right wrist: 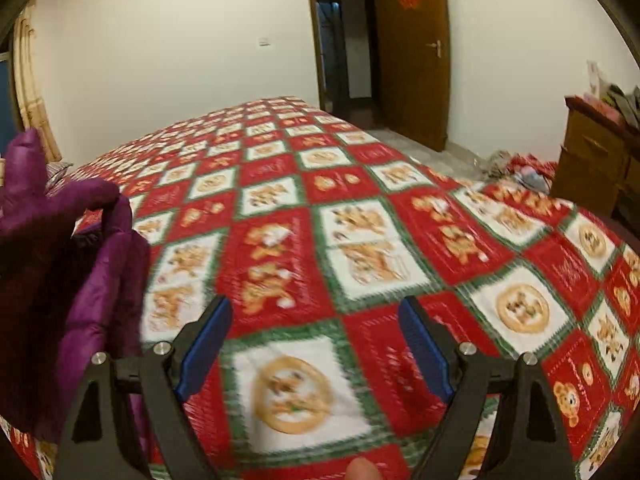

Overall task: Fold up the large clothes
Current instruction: 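Carry the sleeve across the jacket with the left tool and release it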

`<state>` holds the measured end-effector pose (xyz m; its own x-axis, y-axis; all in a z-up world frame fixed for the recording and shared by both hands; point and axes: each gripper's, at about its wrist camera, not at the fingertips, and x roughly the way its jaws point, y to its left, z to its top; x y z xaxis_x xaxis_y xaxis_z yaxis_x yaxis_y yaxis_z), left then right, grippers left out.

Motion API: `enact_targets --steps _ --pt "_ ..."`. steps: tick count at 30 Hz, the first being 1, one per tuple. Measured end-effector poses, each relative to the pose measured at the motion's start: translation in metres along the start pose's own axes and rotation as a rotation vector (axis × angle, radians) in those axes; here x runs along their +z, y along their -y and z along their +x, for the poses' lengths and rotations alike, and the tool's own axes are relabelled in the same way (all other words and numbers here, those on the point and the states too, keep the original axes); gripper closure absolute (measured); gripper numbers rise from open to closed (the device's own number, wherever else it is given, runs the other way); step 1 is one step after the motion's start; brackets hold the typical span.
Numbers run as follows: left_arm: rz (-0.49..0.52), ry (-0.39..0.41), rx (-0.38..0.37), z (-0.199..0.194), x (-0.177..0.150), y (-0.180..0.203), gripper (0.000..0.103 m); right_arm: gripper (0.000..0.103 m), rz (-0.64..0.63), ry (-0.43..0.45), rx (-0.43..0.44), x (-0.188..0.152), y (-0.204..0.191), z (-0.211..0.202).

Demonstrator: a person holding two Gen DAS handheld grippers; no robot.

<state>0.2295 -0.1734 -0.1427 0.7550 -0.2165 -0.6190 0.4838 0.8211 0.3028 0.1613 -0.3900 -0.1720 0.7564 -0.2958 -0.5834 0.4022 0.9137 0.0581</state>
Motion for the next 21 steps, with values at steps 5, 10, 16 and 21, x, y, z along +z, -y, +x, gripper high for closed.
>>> enact_targets --steps 5,10,16,21 --pt "0.082 0.006 0.051 0.002 -0.004 0.024 0.073 0.016 0.013 -0.021 0.005 -0.008 0.008 0.007" --pt "0.086 0.059 0.058 -0.029 0.009 0.023 0.056 0.016 0.023 -0.036 0.011 -0.011 0.009 0.014" --pt "0.018 0.168 0.054 -0.082 0.024 -0.011 0.02 0.019 0.009 -0.053 0.024 -0.006 0.001 0.015" --pt "-0.176 0.032 0.231 -0.056 0.005 -0.106 0.02 0.041 -0.026 -0.048 0.073 0.022 -0.025 0.006"
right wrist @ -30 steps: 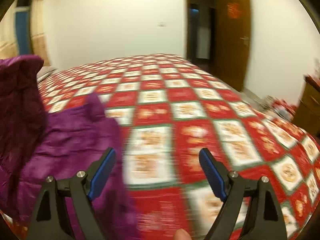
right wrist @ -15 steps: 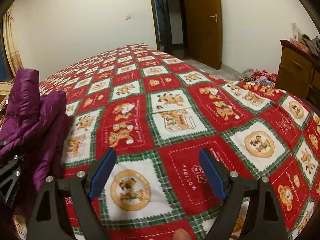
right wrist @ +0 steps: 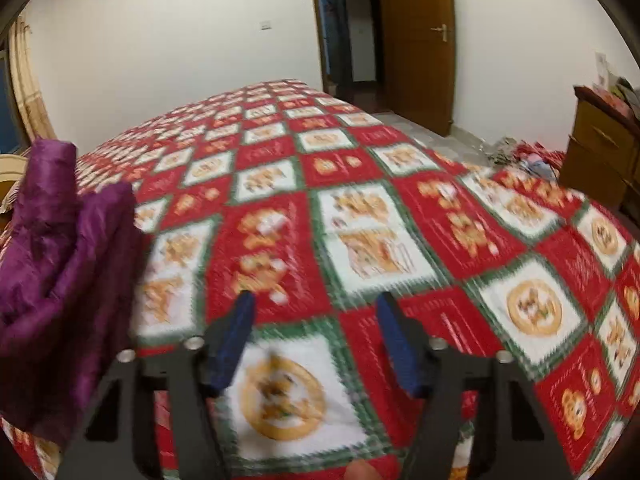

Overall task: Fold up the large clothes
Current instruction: 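Carry the sleeve across the jacket with the left tool and release it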

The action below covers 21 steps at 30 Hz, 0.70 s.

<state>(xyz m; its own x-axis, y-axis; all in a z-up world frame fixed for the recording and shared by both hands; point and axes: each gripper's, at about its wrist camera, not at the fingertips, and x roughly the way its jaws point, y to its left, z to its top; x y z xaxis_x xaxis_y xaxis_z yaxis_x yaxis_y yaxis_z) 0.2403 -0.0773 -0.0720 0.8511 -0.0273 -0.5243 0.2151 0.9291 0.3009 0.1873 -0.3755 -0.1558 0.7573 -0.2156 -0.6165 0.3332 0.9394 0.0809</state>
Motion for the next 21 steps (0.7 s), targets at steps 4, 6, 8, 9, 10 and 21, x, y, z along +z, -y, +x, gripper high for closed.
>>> enact_targets --steps 4,6,8,9,10,21 --pt "-0.154 -0.091 0.113 0.037 -0.006 -0.071 0.02 0.046 -0.059 0.049 0.08 0.039 -0.048 -0.02" --pt "-0.214 -0.113 0.146 0.05 -0.005 -0.097 0.02 0.048 -0.081 0.061 0.127 0.058 -0.076 -0.028" --pt "-0.261 -0.139 0.159 0.064 -0.005 -0.113 0.02 0.049 -0.107 0.077 0.161 0.076 -0.109 -0.037" --pt "-0.284 -0.149 0.156 0.071 -0.005 -0.117 0.02 0.049 -0.115 0.081 0.171 0.082 -0.123 -0.039" --pt "-0.307 -0.163 0.157 0.076 -0.006 -0.121 0.02 0.049 -0.126 0.08 0.176 0.087 -0.136 -0.041" --pt "-0.383 -0.205 0.081 0.127 -0.008 -0.115 0.019 0.058 -0.178 -0.075 0.119 0.067 -0.211 0.021"
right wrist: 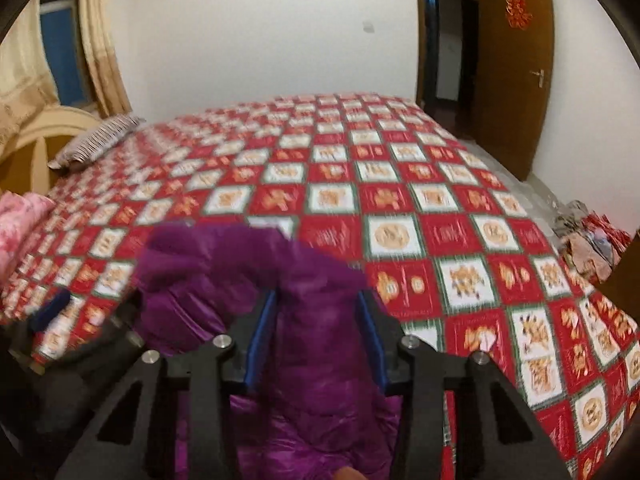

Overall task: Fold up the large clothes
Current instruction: 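Carry the sleeve across the jacket with the left tool and release it, then grasp the folded jacket edge with both tools, holding it gathered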

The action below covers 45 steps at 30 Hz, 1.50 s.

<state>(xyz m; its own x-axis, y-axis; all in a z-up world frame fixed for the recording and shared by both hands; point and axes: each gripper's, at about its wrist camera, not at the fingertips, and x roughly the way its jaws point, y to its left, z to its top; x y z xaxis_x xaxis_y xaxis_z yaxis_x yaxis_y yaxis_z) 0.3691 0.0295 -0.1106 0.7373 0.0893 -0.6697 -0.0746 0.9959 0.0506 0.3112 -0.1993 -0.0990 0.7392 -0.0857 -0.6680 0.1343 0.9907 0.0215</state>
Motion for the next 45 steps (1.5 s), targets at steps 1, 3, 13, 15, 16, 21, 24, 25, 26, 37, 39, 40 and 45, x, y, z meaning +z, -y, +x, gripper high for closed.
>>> enact_targets --steps 1,3,13,15,16,21,24,25,26,37,39,40,45 --pt "0.009 -0.01 -0.006 0.006 -0.002 0.005 0.019 0.058 0.021 -0.014 -0.003 -0.009 0.006 0.008" --pt "0.034 -0.016 -0.004 0.016 -0.008 0.016 0.019 0.058 0.056 -0.018 0.01 -0.022 0.016 0.018" --pt "0.073 0.02 0.03 0.033 -0.033 0.038 0.012 0.058 0.136 0.001 0.061 -0.052 0.04 0.038" --pt "0.073 0.022 0.028 0.036 -0.036 0.039 0.011 0.058 0.14 0.002 0.064 -0.054 0.042 0.04" --pt "0.073 0.023 0.032 0.037 -0.037 0.039 0.011 0.058 0.142 0.002 0.067 -0.055 0.042 0.042" --pt "0.087 0.023 0.039 0.042 -0.041 0.044 0.01 0.058 0.153 -0.004 0.072 -0.062 0.045 0.047" --pt "0.093 0.026 0.045 0.043 -0.043 0.046 0.01 0.058 0.156 -0.006 0.074 -0.064 0.047 0.05" --pt "0.095 0.028 0.046 0.044 -0.044 0.046 0.01 0.058 0.155 -0.007 0.074 -0.065 0.047 0.05" --pt "0.096 0.028 0.047 0.044 -0.045 0.047 0.01 0.058 0.156 -0.008 0.074 -0.065 0.047 0.051" --pt "0.089 0.024 0.033 0.047 -0.049 0.047 0.01 0.057 0.15 -0.019 0.073 -0.068 0.048 0.057" --pt "0.084 0.02 0.024 0.048 -0.05 0.046 0.01 0.057 0.148 -0.02 0.07 -0.068 0.047 0.057" --pt "0.08 0.018 0.018 0.049 -0.05 0.045 0.01 0.057 0.147 -0.021 0.07 -0.069 0.047 0.058" --pt "0.07 0.006 -0.004 0.05 -0.051 0.042 0.01 0.055 0.139 -0.039 0.067 -0.068 0.046 0.062"
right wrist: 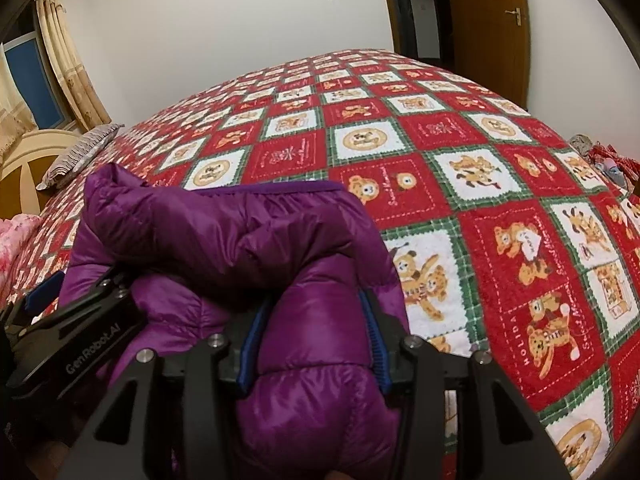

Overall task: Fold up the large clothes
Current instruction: 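Grasp the folded jacket edge with both tools, holding it gathered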

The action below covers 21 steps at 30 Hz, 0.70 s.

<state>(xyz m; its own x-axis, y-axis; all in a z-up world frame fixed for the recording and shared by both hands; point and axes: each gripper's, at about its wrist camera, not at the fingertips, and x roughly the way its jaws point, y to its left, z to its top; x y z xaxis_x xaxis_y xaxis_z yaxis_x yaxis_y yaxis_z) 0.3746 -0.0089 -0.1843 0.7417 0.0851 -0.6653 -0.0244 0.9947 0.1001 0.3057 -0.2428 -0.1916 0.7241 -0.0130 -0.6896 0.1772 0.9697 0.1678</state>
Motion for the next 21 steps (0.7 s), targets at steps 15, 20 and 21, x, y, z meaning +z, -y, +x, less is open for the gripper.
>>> enact_targets --steps 15,20,21 --pt "0.0 -0.013 -0.015 0.002 -0.0015 -0.0017 0.01 0.054 -0.008 -0.014 -0.009 0.0004 -0.0007 0.0045" --pt "0.004 -0.011 -0.012 0.0021 -0.0026 -0.0016 0.01 0.054 -0.008 -0.013 -0.008 0.0003 -0.0009 0.0045" --pt "0.003 -0.011 -0.012 0.002 -0.0025 -0.0011 0.01 0.054 -0.008 -0.013 -0.008 0.0007 -0.0007 0.0052"
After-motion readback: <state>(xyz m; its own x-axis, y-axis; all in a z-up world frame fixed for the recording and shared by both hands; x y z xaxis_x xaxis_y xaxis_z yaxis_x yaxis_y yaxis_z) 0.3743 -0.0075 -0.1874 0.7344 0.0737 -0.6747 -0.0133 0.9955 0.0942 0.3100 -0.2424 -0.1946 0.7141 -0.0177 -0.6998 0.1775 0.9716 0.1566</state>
